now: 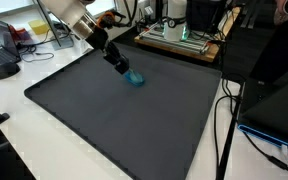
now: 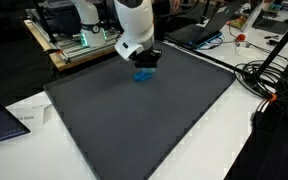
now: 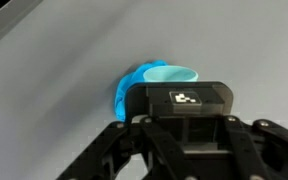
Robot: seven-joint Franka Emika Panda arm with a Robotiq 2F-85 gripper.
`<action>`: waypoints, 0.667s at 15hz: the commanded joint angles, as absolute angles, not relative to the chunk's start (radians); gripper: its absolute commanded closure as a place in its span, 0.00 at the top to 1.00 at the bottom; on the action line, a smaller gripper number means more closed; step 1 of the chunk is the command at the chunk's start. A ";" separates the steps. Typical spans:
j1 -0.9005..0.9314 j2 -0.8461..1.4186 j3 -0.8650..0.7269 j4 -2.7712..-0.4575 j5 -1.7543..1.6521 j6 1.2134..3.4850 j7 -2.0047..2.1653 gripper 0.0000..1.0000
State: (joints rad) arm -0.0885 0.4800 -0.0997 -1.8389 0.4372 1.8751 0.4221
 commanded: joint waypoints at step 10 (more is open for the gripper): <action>-0.073 0.588 -0.149 -1.855 0.329 1.937 0.457 0.21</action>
